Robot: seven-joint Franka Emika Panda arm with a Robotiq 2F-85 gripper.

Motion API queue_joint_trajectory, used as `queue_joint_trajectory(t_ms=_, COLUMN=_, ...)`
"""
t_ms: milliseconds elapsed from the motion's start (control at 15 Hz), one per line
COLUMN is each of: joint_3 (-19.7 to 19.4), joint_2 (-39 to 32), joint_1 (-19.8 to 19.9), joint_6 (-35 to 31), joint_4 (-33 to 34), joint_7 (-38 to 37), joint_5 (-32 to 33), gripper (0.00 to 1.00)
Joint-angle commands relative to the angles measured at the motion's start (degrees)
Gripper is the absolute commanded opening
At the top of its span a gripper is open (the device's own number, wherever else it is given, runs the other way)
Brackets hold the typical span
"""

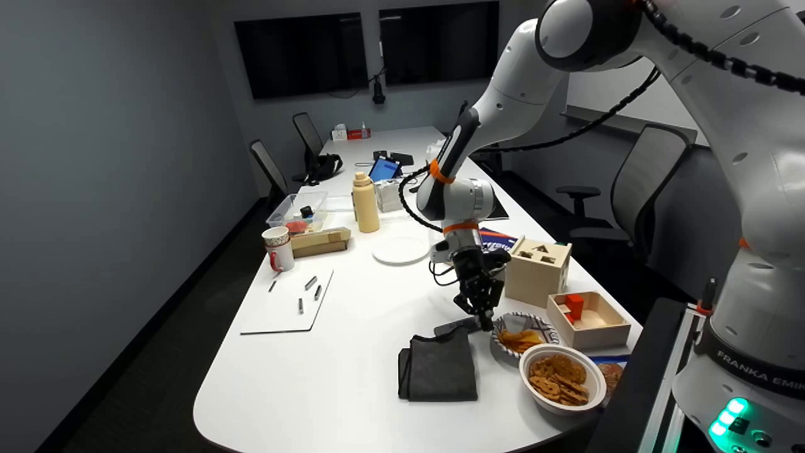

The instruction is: Use the spoon to stir in the bowl

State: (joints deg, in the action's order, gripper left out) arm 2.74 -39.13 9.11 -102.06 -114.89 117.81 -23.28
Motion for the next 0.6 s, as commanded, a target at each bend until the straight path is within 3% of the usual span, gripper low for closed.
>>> queue_joint_trajectory(t_ms=0, joint_3=0.7, joint_2=-3.7, joint_1=0.2, joint_6=3.0, joint_4=4.8, joint_7=-3.6, joint_5=1.3, gripper=0.01)
queue_joint_trajectory(t_ms=267, joint_3=1.1, joint_2=-6.0, joint_1=0.5, joint_6=3.8, joint_4=7.1, joint_7=-4.6, joint_5=1.6, gripper=0.01)
queue_joint_trajectory(t_ms=333, joint_3=1.2, joint_2=-6.3, joint_1=0.5, joint_6=3.7, joint_4=7.3, joint_7=-4.8, joint_5=1.7, gripper=0.28)
queue_joint_trajectory(t_ms=400, joint_3=1.2, joint_2=-6.5, joint_1=0.5, joint_6=3.6, joint_4=7.6, joint_7=-4.9, joint_5=1.7, gripper=0.29)
queue_joint_trajectory(t_ms=533, joint_3=1.2, joint_2=-6.6, joint_1=0.6, joint_6=3.3, joint_4=7.6, joint_7=-5.1, joint_5=1.7, gripper=0.43)
